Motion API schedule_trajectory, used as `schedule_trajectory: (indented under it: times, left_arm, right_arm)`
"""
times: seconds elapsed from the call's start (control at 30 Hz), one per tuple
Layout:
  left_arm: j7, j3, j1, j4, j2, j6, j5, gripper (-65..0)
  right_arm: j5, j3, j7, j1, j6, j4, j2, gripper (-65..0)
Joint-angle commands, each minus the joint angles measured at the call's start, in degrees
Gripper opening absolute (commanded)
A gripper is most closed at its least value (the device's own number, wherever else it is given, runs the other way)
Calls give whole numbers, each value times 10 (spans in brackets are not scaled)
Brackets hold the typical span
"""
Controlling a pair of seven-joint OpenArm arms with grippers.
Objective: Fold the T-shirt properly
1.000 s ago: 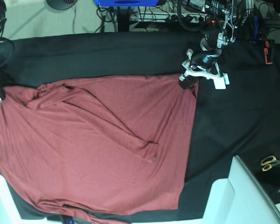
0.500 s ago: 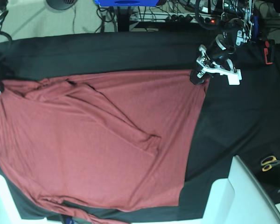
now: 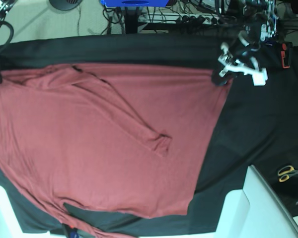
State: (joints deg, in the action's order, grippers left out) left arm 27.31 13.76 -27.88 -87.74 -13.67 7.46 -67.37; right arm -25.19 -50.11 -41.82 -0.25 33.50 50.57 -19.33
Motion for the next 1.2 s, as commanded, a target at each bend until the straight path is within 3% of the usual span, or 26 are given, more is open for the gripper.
schedule_trajectory:
  times: [0.0, 0.43, 0.57, 0.73, 0.8, 0.93, 1.17]
  left_arm:
    - [-10, 6, -6, -10, -6, 5, -6, -650]
    - [-10, 4, -21, -7, -4, 5, -6, -650]
    - [-10, 4, -20, -7, -4, 4, -6, -650]
    - [-10, 4, -18, -7, -3, 4, -6, -650]
    - [-9, 4, -14, -7, -3, 0, -7, -650]
    - [24, 0, -1, -10, -2, -47, -10, -650]
    - [34, -4, 33, -7, -2, -57, -26, -650]
  right_arm:
    - [-5, -3, 9, 0, 2, 10, -16, -648]
    - [-5, -1, -44, -20, -1, 64, -14, -648]
    - [-5, 0, -55, -13, -75, 81, -14, -648]
    - [-5, 35, -65, 1, -88, 79, -15, -648]
    - [-5, 58, -68, 4, -116, 79, -15, -648]
    - [-8, 89, -68, 15, -159, 79, -14, -648]
    - [-5, 102, -74, 33, -229, 79, -8, -648]
